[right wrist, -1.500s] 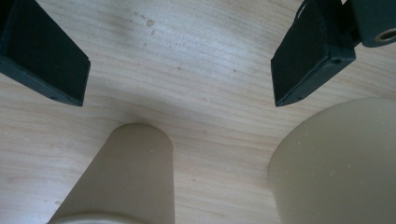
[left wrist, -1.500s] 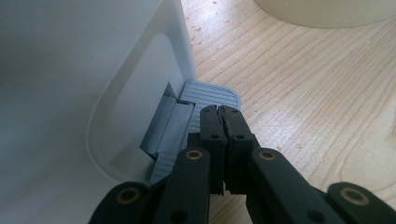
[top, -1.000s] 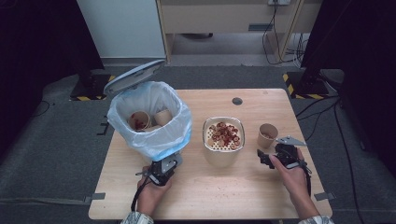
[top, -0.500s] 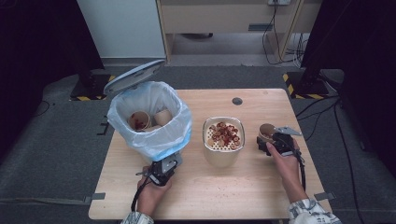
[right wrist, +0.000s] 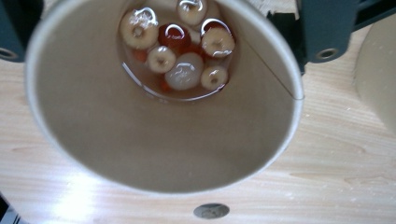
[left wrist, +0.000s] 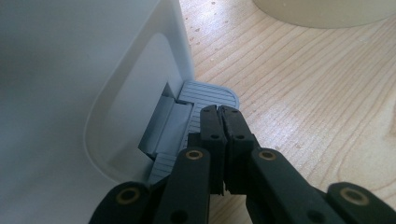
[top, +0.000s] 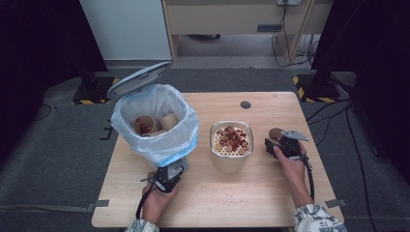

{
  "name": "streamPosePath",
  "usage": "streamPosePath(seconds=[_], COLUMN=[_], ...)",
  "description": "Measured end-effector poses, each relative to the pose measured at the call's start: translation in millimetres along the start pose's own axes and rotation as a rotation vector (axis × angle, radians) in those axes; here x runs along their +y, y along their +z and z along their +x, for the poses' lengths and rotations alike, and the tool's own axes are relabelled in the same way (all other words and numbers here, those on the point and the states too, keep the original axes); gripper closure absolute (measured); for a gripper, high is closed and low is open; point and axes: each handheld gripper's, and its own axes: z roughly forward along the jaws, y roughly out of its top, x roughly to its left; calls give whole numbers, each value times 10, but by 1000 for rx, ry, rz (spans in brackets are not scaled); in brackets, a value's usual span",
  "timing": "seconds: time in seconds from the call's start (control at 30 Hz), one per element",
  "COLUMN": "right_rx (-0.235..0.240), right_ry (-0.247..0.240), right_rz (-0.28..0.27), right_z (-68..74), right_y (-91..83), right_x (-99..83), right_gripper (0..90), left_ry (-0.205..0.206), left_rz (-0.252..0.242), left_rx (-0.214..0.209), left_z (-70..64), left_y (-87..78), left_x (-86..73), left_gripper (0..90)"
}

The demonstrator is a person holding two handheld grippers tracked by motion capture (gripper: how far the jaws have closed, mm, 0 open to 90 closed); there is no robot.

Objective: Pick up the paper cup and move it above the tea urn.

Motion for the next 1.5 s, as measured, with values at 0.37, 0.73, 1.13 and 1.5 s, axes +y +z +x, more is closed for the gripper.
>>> streamPosePath(seconds=[0.37, 0.73, 1.13, 1.5], right_rx=[29, 95, 113, 135], right_ry=[-51, -132, -191, -226], right_rz=[-25, -51, -54, -75], right_z=[-18, 7, 5, 66], right_y=[-36, -350, -535, -664], right_x=[18, 244, 557, 902], right_gripper=[319, 328, 329, 327], left_ry=[-3, -1, -3, -1], left_rz=[0, -2, -3, 0], left_rx=[-4, 1, 1, 4], left_z=[1, -12, -15, -21], left_y=[-1, -2, -3, -1], left_x=[-1, -3, -6, 0], left_gripper=[876, 877, 878, 879])
